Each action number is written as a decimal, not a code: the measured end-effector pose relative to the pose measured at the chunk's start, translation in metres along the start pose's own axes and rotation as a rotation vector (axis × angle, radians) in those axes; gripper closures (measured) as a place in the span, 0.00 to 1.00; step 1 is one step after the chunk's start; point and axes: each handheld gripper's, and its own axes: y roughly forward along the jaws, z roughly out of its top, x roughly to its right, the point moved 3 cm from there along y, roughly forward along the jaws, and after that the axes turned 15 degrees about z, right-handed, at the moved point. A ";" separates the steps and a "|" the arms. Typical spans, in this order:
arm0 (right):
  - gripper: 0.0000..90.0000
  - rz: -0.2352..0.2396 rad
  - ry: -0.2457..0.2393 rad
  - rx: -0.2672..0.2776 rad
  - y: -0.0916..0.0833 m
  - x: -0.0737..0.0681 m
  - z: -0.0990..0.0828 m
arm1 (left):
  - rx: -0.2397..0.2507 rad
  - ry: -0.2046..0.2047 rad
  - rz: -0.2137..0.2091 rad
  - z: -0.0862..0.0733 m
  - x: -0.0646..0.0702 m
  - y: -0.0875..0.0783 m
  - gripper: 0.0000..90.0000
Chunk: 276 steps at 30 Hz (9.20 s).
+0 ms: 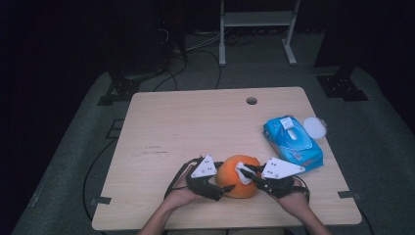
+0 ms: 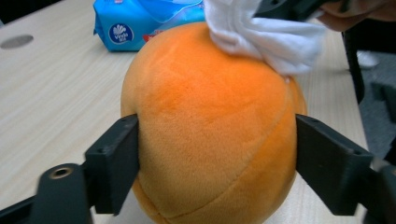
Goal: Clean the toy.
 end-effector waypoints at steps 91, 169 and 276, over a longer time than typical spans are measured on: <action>0.88 0.012 0.002 0.044 -0.006 -0.006 0.012 | 0.015 0.028 0.054 0.011 0.015 0.000 0.26; 0.88 0.019 -0.045 -0.003 0.012 -0.023 0.021 | 0.061 0.226 0.048 0.011 0.030 -0.001 0.27; 0.87 0.009 0.078 0.033 0.022 0.002 -0.005 | 0.029 -0.158 0.037 -0.016 -0.035 -0.009 0.32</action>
